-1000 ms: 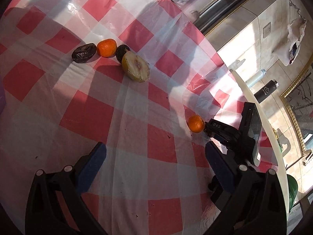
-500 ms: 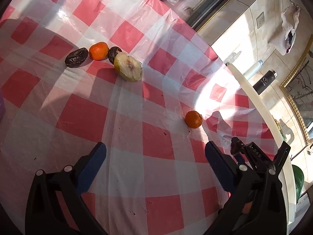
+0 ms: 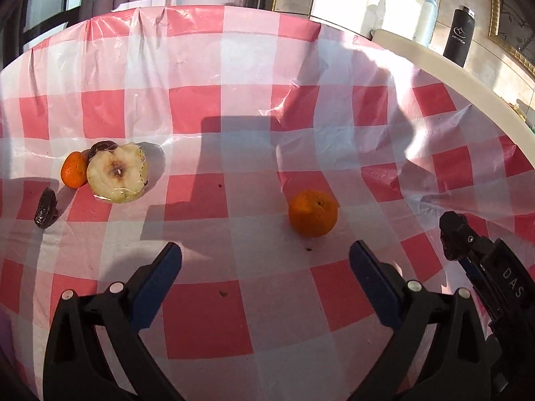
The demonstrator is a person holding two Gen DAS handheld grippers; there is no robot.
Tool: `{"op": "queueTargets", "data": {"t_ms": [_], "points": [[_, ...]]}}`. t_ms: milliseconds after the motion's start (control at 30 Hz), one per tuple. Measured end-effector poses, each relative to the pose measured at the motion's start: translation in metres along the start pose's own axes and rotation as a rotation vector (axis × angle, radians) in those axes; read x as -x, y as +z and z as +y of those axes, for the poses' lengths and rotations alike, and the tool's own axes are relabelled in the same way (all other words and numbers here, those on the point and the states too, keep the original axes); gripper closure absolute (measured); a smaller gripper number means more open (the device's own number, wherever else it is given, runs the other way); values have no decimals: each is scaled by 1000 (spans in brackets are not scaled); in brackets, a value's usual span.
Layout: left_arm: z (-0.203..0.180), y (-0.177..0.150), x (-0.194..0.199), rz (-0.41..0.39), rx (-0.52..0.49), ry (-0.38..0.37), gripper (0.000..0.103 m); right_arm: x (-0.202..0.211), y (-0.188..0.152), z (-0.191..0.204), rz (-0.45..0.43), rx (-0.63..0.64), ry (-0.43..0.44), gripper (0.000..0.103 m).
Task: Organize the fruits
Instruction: 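Grasp the tangerine with the left tool, then carry the date and tangerine over the white box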
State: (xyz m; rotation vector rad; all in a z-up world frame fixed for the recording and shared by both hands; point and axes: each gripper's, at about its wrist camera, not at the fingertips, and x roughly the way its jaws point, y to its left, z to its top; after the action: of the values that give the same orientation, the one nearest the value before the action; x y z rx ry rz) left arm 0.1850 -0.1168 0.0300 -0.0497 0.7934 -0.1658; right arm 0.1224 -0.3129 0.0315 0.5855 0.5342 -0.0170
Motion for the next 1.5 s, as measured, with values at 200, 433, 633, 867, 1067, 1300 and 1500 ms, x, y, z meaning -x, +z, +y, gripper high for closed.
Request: {"op": "queueTargets", "data": {"t_ms": [200,433,633,867,1067,1300,1500], "points": [[-34,19,-47,74,-154,15,13,0,0,-1,1,-2,0,63],[-19,14,-37,89,-151,-23,62,-1,-1,-2,3,-3,6,62],[44,-52,60,-66,-6,-56,62,-2,-1,0,8,0,4,63],[121,-110,122,-92,185,-75,62,-2,-1,1,10,9,4,62],[128,-110,114,-76,256,-129,62,-1,-1,1,11,17,10,62],[128,-111,108,-60,255,-150,62,-3,0,2,20,25,3,62],[130,-110,108,-64,269,-150,62,-4,0,3,28,24,-16,63]]}}
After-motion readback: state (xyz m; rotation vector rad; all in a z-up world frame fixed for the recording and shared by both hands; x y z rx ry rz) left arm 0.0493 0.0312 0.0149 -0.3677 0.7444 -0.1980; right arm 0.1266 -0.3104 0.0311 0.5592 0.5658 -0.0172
